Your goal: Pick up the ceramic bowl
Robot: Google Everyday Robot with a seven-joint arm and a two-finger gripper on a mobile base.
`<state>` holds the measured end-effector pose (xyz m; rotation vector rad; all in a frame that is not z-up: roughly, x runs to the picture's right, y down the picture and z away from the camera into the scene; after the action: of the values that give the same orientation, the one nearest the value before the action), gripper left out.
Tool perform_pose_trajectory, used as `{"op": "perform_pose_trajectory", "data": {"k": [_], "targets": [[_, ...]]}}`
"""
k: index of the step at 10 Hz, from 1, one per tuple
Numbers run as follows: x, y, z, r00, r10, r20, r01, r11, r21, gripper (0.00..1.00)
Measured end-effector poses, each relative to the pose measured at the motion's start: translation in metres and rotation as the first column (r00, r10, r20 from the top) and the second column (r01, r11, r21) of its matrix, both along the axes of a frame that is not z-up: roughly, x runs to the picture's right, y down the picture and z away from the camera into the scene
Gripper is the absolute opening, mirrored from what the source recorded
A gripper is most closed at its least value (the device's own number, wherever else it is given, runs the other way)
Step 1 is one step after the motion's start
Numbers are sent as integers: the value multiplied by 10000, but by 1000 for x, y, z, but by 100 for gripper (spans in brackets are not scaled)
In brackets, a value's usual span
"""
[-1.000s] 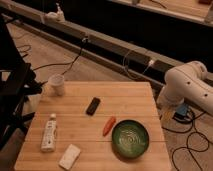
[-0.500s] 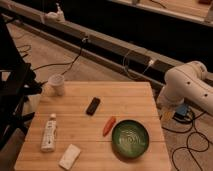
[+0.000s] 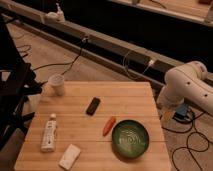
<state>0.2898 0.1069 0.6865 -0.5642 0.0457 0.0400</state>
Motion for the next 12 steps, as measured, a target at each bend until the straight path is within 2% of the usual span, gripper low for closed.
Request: {"op": "perform_pose_trajectory", "data": {"k": [1,3,5,6,8,9,10,12], "targets": [[-5,4,4,9993,-179,333,183,9998,-106,65],[-23,24,10,9863,-710,1492,779,9961,-409,65],[-31,54,16,9524,-1619,2583,1846,9806,-658,65],[-31,66,17,9362,-1935,2934,2235,9720,-721,65],[-29,91,15,9017,-2387,3605,2868,9542,-854,65],[-29,104,12,8807,-2544,3996,3168,9435,-976,65],[-28,109,11,8733,-2588,4128,3268,9395,-1024,65],[-30,109,11,8698,-2621,4181,3316,9379,-1017,65]]}}
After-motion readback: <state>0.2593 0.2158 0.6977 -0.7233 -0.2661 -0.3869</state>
